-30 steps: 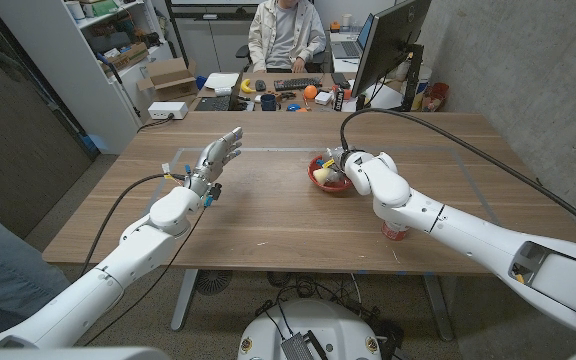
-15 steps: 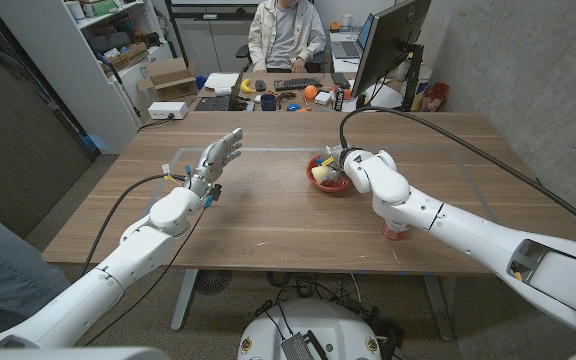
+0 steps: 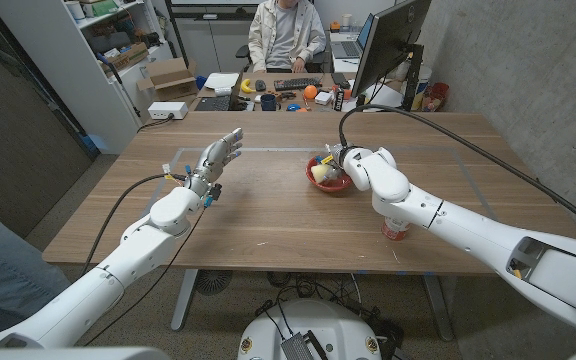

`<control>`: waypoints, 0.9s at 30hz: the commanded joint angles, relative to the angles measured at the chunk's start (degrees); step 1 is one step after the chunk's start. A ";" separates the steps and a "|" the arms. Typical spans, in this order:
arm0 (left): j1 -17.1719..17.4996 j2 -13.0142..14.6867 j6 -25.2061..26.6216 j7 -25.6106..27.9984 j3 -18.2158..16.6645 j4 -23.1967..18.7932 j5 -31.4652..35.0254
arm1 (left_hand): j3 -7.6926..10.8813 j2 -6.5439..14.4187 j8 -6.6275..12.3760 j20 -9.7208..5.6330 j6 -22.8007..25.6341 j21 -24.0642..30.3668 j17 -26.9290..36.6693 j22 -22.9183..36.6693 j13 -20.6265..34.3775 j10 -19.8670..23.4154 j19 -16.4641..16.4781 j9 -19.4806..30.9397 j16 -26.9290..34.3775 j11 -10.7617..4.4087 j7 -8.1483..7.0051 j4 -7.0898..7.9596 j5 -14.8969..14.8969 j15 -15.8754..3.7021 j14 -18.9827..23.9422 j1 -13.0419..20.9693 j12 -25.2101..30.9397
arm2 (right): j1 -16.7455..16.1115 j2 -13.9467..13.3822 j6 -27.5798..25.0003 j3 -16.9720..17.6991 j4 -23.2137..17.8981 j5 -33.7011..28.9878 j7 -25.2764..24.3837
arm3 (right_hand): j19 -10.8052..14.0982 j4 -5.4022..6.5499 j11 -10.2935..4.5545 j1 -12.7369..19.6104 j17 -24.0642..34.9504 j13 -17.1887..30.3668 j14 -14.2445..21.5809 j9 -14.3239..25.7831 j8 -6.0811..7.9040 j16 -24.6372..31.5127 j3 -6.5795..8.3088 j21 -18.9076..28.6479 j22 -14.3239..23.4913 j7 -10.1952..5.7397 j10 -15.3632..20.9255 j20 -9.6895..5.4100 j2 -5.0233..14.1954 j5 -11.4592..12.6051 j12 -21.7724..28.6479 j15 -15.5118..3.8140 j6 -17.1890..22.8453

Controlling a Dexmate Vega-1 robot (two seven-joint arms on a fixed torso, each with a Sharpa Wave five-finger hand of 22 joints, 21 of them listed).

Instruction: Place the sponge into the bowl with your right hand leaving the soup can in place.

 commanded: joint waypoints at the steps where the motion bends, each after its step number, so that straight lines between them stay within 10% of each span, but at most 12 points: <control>1: -0.47 -0.13 0.07 -0.34 0.39 0.58 0.11 | -0.13 0.09 0.04 0.38 0.32 0.01 0.09 0.17 0.15 0.25 0.03 0.31 0.48 0.03 -0.21 0.22 -0.20 0.08 0.52 0.55 0.28 | -0.16 -1.00 0.45 0.34 -2.62 -0.78 1.10 | 0.15 -0.04 -0.01 -0.11 -0.10 0.13 -0.23 0.23 0.08 -0.37 -0.19 -0.10 0.04 -0.03 0.08 0.43 -0.56 0.43 -0.33 0.01 0.05; 11: -0.86 -0.21 0.30 -0.58 0.69 0.68 0.11 | -0.16 0.08 0.04 0.39 0.34 0.01 0.10 0.17 0.16 0.26 0.03 0.32 0.45 0.07 -0.23 0.25 -0.20 0.09 0.49 0.59 0.28 | 0.35 -0.74 0.82 0.65 -2.73 -1.39 3.91 | 0.05 0.12 0.38 -0.49 -0.08 -0.10 -0.96 0.26 -0.27 -0.73 -0.46 -0.25 0.03 -0.04 -0.26 0.56 -0.53 0.55 -0.76 0.28 0.07; 27: -1.06 0.03 0.77 -0.79 0.84 0.66 0.08 | -0.22 0.06 0.05 0.40 0.41 0.02 0.11 0.18 0.16 0.20 0.04 0.32 0.44 0.05 -0.19 0.31 -0.20 0.08 0.52 0.65 0.26 | 1.01 -0.26 0.91 0.67 -2.24 -2.44 6.64 | -0.86 0.28 3.10 -1.71 -0.77 -1.15 -5.74 0.19 -4.59 -3.61 -1.85 -0.91 0.04 0.22 -8.03 1.99 -1.72 1.04 -4.93 3.77 -8.75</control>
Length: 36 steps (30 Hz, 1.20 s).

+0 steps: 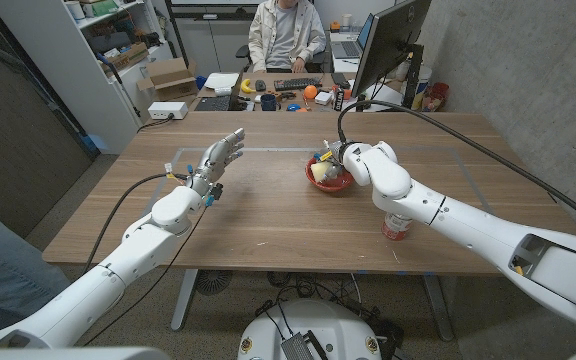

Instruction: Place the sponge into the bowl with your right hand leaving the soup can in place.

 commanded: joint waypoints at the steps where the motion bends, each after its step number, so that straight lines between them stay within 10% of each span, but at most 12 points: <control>1: -0.30 0.14 0.39 -0.09 0.24 0.10 0.24 | 0.00 0.06 0.04 0.40 0.39 0.02 0.11 0.18 0.16 0.22 0.03 0.32 0.43 0.09 -0.18 0.07 -0.20 0.06 0.49 0.66 0.27 | 0.60 -0.04 0.55 0.09 -0.31 -0.83 2.32 | 0.19 -0.04 0.40 -0.53 -0.19 -0.14 -0.72 0.17 -0.54 -0.72 -0.62 -0.31 0.03 0.16 -1.24 0.35 -0.42 0.39 -0.70 0.50 -1.69; 12: -0.55 -0.13 0.08 -0.29 0.32 0.79 0.09 | -0.05 0.05 0.03 0.40 0.41 0.03 0.12 0.18 0.16 0.28 0.04 0.32 0.42 0.13 -0.22 0.11 -0.20 0.10 0.51 0.70 0.29 | 0.96 -0.56 0.64 0.94 -1.71 -1.78 4.69 | 0.14 0.17 4.23 -2.42 -2.36 -1.64 -3.51 -0.02 -1.21 -4.05 -2.57 -0.55 -0.03 0.70 -7.65 1.40 -3.28 1.40 -3.24 3.56 -7.91; 36: -1.08 -0.47 -0.22 -0.98 0.68 1.40 -0.16 | -0.13 0.06 0.02 0.41 0.45 0.03 0.13 0.18 0.17 0.20 0.02 0.32 0.41 0.09 -0.15 0.18 -0.20 0.09 0.52 0.79 0.26 | 0.01 -1.64 1.26 3.72 -6.78 -4.80 9.61 | -0.37 0.82 4.46 -3.36 -3.34 -2.76 -5.09 -0.13 -0.19 -5.69 -3.14 -0.92 -0.07 1.60 -8.82 1.90 -3.03 2.99 -2.92 4.47 -8.61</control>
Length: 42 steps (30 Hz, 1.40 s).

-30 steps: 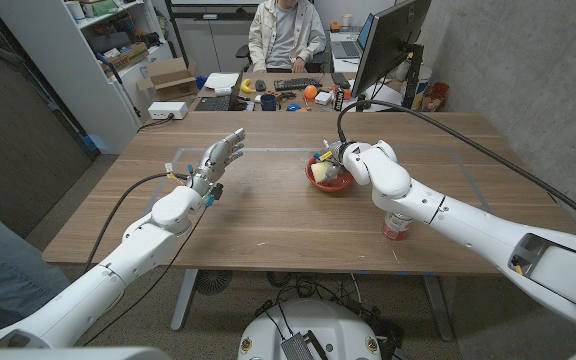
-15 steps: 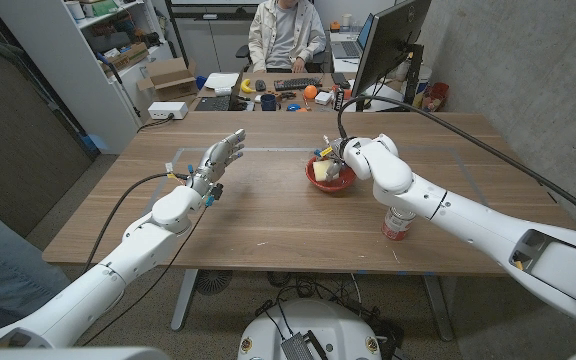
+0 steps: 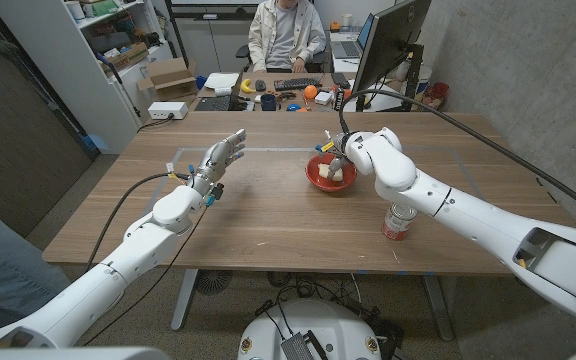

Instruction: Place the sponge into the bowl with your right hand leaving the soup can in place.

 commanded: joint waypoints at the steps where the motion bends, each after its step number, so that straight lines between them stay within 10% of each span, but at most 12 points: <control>1: -0.15 -0.22 -0.33 -0.23 0.12 0.25 -0.16 | -0.14 -0.17 0.03 0.42 0.47 0.02 0.14 0.18 0.17 0.23 0.01 0.32 0.42 0.06 -0.16 0.18 -0.20 0.10 0.55 0.56 0.27 | -0.94 -0.72 0.44 1.82 -3.15 -1.61 1.95 | 0.05 0.18 -0.53 -0.19 0.01 -0.03 -0.19 0.13 0.47 -0.01 -0.23 -0.07 -0.07 0.06 0.29 0.08 0.26 0.61 0.58 -0.01 0.66; 42: 0.61 0.81 0.09 0.35 -0.39 -2.07 0.41 | -0.26 -0.14 0.01 0.40 0.47 0.08 0.14 0.19 0.17 0.30 0.15 0.32 0.40 0.16 -0.21 0.27 -0.19 0.17 0.55 0.71 0.29 | 2.59 0.61 3.67 9.31 -11.86 -4.20 10.57 | -0.23 0.70 -1.62 -0.88 -0.05 -0.74 -1.13 0.20 1.24 -0.58 -0.66 -0.23 -0.08 0.25 1.82 0.07 0.85 1.46 1.29 0.15 3.06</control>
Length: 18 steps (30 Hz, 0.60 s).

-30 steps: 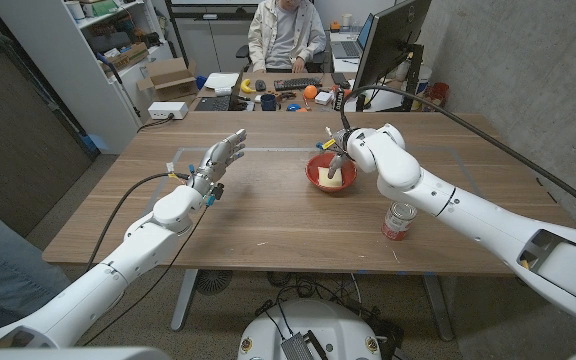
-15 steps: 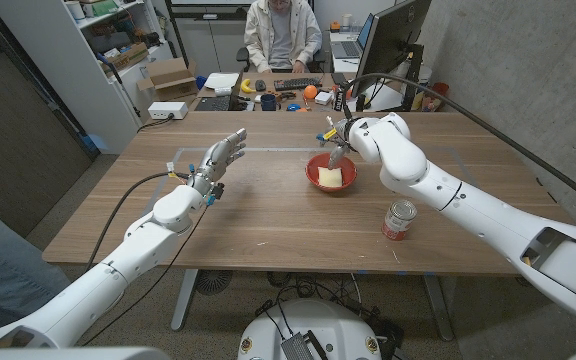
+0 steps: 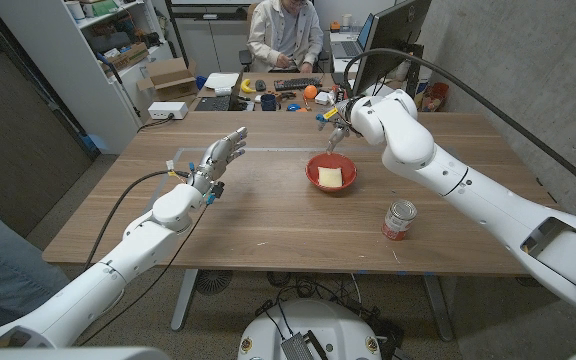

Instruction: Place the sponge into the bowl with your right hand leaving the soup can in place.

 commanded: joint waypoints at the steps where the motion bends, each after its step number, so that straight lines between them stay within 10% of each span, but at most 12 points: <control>1: 0.54 0.32 0.13 0.21 -0.31 -0.86 0.08 | -0.02 -0.13 0.00 0.40 0.47 0.08 0.15 0.19 0.17 0.29 0.15 0.32 0.39 0.14 -0.23 0.02 -0.19 0.19 0.53 0.72 0.29 | 0.91 0.47 0.63 1.96 -2.46 -0.89 1.98 | -0.23 0.28 -0.16 -0.20 0.06 -0.07 -0.44 0.18 0.34 -0.14 -0.24 0.00 -0.08 -0.05 0.42 0.11 0.17 0.27 0.52 0.05 0.67; 18: 2.31 1.41 1.07 1.48 -1.07 -3.60 0.48 | -0.07 -0.13 -0.03 0.40 0.40 0.07 0.15 0.18 0.18 0.25 0.14 0.32 0.40 0.15 -0.27 0.04 -0.20 0.19 0.58 0.78 0.27 | -0.44 0.46 1.28 4.11 -4.54 -1.33 2.89 | -0.66 0.05 -0.19 0.39 0.13 -0.25 -0.69 0.23 0.33 -0.15 -0.06 -0.15 -0.08 0.00 0.06 0.03 0.60 0.54 0.37 -0.16 0.85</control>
